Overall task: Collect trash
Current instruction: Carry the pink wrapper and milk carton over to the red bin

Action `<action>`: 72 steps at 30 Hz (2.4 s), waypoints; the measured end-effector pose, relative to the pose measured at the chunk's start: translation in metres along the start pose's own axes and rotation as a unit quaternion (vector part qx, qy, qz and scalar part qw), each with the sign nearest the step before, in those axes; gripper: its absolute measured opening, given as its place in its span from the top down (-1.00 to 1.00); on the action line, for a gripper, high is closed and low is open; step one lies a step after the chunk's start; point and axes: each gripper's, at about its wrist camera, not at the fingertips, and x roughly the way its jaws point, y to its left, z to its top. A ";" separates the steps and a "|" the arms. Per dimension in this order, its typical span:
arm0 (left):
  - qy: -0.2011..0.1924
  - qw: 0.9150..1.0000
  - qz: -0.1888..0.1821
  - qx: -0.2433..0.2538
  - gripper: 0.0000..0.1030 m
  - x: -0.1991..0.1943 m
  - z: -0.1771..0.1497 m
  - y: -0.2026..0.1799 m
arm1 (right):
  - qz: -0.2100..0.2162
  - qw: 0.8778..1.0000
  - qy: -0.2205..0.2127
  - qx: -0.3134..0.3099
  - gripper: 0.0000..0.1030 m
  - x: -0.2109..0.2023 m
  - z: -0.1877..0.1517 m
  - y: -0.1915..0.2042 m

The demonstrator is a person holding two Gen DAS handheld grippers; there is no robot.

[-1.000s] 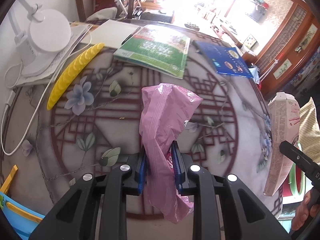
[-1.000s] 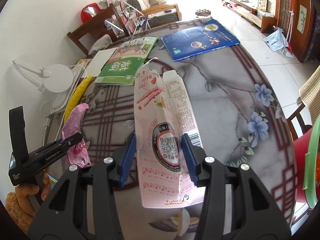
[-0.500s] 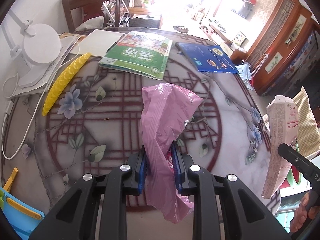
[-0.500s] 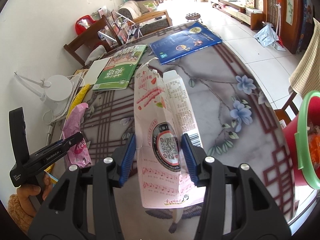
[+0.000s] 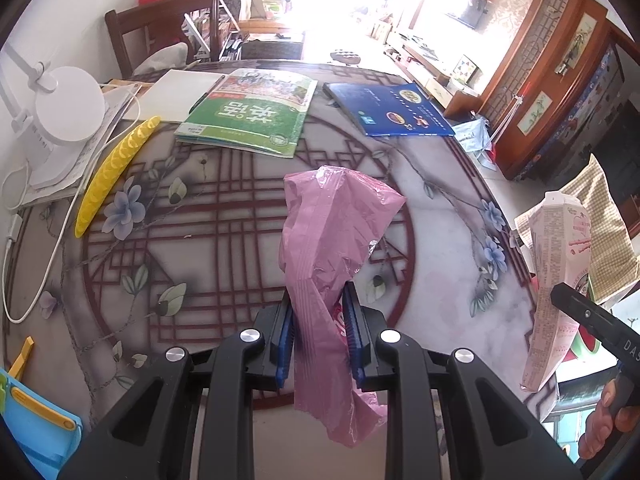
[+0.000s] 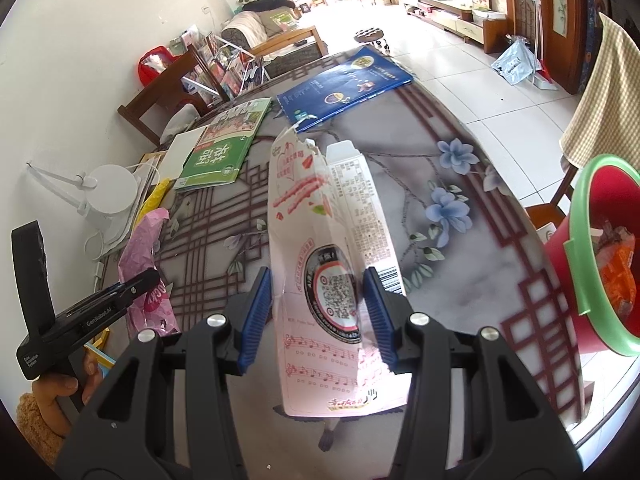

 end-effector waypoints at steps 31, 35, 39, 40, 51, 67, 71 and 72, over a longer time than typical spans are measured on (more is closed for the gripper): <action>-0.004 1.000 0.011 0.020 0.60 -0.007 -0.024 -0.107 | 0.031 0.999 -0.003 0.011 0.12 -0.038 0.005 -0.098; -0.003 1.000 0.012 0.021 0.60 -0.005 -0.026 -0.120 | 0.032 0.999 -0.006 0.018 0.12 -0.043 0.006 -0.112; -0.001 1.000 0.010 0.028 0.60 -0.003 -0.026 -0.135 | 0.030 0.999 -0.009 0.030 0.11 -0.047 0.005 -0.124; -0.001 1.000 0.009 0.029 0.60 -0.003 -0.026 -0.138 | 0.029 0.999 -0.011 0.034 0.11 -0.049 0.005 -0.128; -0.008 0.998 -0.009 0.068 0.60 -0.007 -0.023 -0.186 | 0.022 0.998 -0.035 0.055 0.12 -0.072 0.006 -0.155; -0.019 0.991 -0.053 0.120 0.60 -0.010 -0.017 -0.269 | -0.003 0.993 -0.081 0.090 0.12 -0.114 0.011 -0.212; -0.017 0.988 -0.067 0.135 0.60 -0.006 -0.015 -0.294 | -0.012 0.991 -0.090 0.102 0.12 -0.123 0.010 -0.229; -0.017 0.988 -0.070 0.139 0.60 -0.005 -0.014 -0.299 | -0.014 0.990 -0.091 0.106 0.12 -0.124 0.010 -0.234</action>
